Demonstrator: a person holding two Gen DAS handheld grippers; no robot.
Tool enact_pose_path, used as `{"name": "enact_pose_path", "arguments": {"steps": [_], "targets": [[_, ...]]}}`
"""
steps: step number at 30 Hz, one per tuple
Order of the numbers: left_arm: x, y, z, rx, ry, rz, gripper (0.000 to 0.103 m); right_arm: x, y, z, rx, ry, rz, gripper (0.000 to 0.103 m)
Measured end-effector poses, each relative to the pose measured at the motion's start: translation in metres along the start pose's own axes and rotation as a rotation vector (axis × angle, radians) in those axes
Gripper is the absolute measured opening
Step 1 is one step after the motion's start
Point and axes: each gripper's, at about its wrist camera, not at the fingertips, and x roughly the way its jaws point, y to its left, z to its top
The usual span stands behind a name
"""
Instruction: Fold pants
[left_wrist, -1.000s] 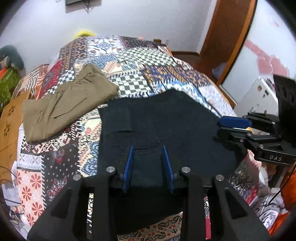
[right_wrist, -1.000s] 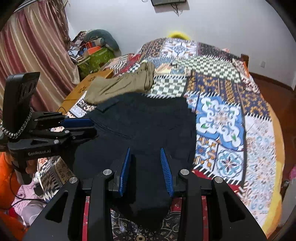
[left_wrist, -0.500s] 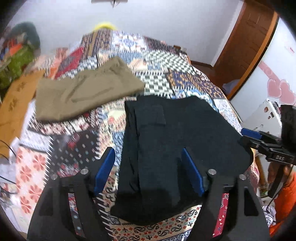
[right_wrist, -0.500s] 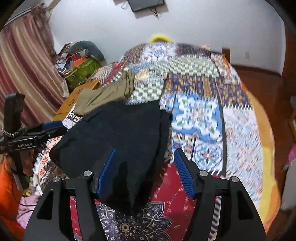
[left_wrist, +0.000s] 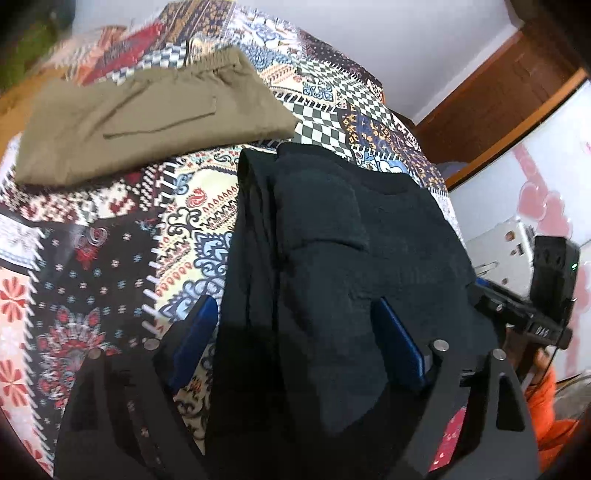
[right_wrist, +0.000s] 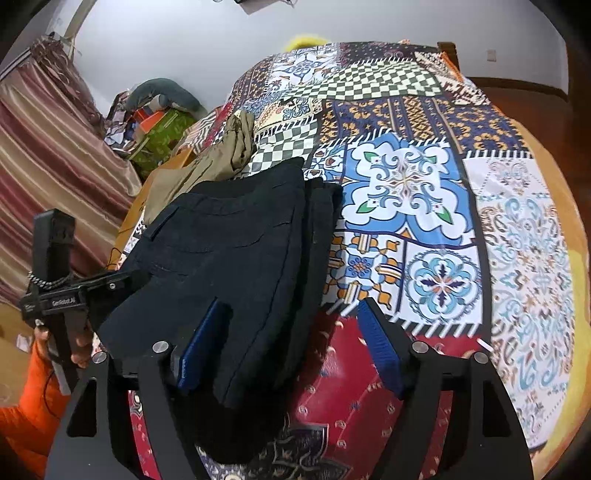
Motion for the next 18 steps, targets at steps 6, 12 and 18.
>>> {"name": "enact_pose_path", "arguments": {"steps": [6, 12, 18], "targets": [[0.013, -0.007, 0.016, 0.043, 0.064, -0.026, 0.088, 0.017, 0.002, 0.008, -0.008, 0.034, 0.046, 0.075], [0.010, -0.007, 0.011, 0.058, 0.112, -0.066, 0.088, 0.020, -0.004, 0.001, 0.023, 0.074, 0.091, 0.075], [0.001, -0.012, -0.004, 0.101, 0.150, -0.077, 0.088, 0.011, -0.005, -0.010, 0.045, 0.109, 0.128, 0.075]]}}
